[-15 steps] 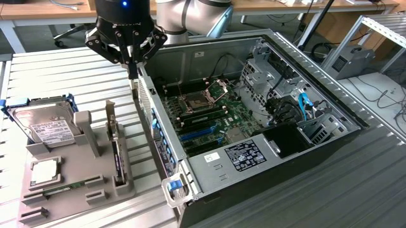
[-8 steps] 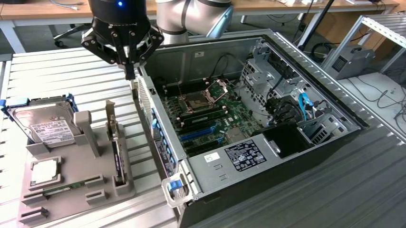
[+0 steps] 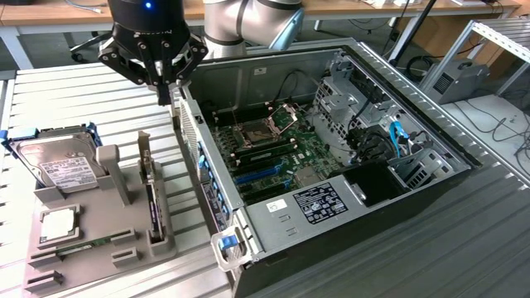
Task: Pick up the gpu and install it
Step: 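Reach for the gpu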
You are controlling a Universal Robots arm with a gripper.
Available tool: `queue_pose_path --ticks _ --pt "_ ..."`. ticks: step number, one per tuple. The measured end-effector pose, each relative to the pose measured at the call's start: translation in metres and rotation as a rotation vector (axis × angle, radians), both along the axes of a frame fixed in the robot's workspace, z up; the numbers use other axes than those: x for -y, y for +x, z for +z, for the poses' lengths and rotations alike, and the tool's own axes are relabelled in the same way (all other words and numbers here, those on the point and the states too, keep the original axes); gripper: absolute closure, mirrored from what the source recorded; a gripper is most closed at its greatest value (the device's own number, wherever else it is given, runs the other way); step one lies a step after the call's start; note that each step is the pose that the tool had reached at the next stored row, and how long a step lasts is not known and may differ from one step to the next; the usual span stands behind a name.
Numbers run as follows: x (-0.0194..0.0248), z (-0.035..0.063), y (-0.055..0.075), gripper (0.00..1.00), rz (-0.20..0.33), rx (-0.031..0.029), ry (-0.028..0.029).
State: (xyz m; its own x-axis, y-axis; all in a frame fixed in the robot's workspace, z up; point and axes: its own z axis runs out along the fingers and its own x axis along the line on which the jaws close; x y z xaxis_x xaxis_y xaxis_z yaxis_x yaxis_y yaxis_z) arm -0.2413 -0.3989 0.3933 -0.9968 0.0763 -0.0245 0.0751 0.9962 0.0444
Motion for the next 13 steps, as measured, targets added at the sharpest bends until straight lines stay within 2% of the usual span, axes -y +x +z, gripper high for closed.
queue_pose_path --ticks 13 --pt "0.0 0.0 -0.0078 0.89 0.0 0.0 0.0"
